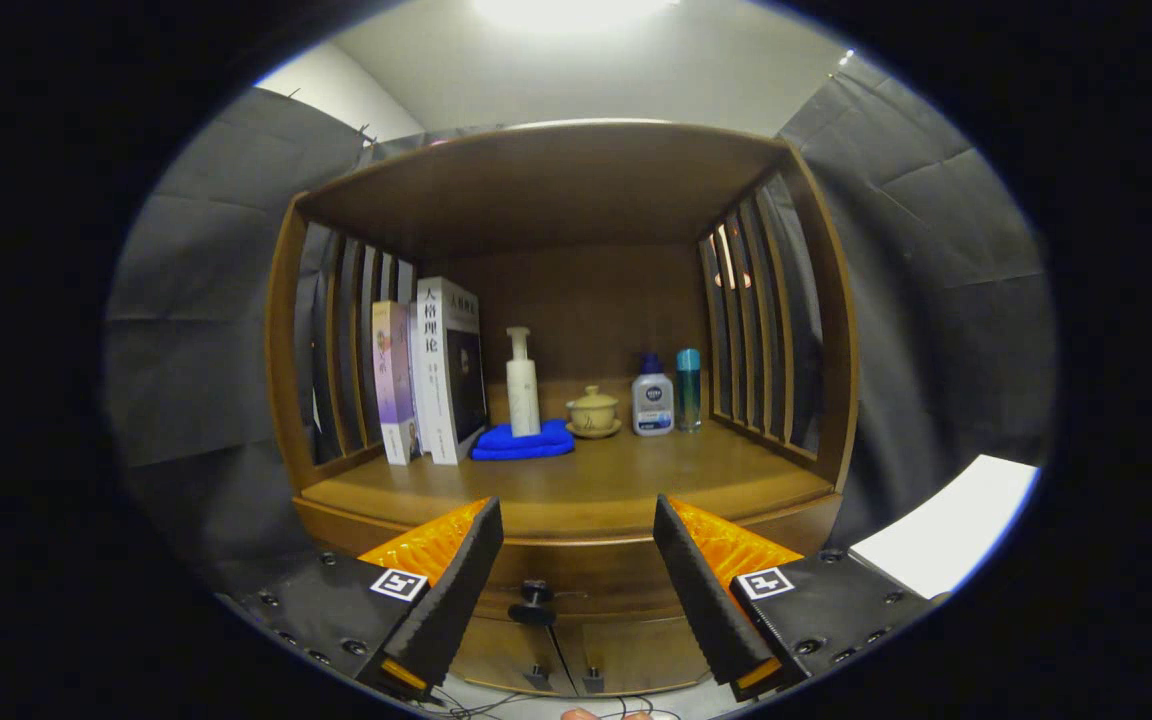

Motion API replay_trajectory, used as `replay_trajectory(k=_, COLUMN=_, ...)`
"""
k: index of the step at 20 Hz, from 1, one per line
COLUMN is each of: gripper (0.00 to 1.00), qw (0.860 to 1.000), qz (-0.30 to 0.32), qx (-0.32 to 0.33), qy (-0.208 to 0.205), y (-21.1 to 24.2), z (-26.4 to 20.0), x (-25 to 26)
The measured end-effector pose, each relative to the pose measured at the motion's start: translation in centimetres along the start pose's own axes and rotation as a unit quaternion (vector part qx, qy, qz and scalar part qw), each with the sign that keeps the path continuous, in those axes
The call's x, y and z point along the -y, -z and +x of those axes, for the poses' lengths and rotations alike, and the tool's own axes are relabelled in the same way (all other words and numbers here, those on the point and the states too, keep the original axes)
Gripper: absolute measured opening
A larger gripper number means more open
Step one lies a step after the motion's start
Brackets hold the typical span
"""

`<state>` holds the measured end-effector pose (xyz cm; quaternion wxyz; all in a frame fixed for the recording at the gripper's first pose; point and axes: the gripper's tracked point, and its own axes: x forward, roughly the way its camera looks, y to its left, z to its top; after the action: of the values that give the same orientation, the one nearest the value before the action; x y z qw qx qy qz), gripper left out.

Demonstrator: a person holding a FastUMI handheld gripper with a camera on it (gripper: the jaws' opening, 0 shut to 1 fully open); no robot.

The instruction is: Pull open the drawer, take out the items inside it, and place them on the countertop above the cabinet.

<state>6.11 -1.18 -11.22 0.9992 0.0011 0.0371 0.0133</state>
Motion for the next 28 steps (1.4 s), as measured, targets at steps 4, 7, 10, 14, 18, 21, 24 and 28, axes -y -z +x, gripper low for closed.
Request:
replay_trajectory(k=4, gripper=0.96, qw=1.000, qz=0.019, qx=-0.021, qy=0.010, y=3.9, z=2.0, x=-0.5)
replay_trajectory(k=7, gripper=0.97, qw=0.999, qz=0.020, qx=-0.043, qy=0.008, y=6.9, z=3.3, x=-0.8)
replay_trajectory(k=10, gripper=0.97, qw=0.998, qz=0.011, qx=-0.065, qy=0.001, y=9.5, z=4.2, x=-1.5)
replay_trajectory(k=14, gripper=0.97, qw=0.997, qz=-0.006, qx=-0.074, qy=-0.001, y=11.0, z=4.8, x=-2.2)
replay_trajectory(k=18, gripper=0.97, qw=0.996, qz=-0.010, qx=-0.087, qy=0.002, y=13.0, z=5.3, x=-2.9)
replay_trajectory(k=21, gripper=0.86, qw=0.995, qz=-0.031, qx=-0.091, qy=0.008, y=13.7, z=5.6, x=-3.0)
replay_trajectory(k=24, gripper=0.65, qw=0.995, qz=-0.029, qx=-0.099, qy=-0.007, y=14.1, z=5.7, x=-4.1)
replay_trajectory(k=28, gripper=0.50, qw=0.994, qz=-0.042, qx=-0.102, qy=-0.010, y=14.1, z=5.7, x=-4.0)
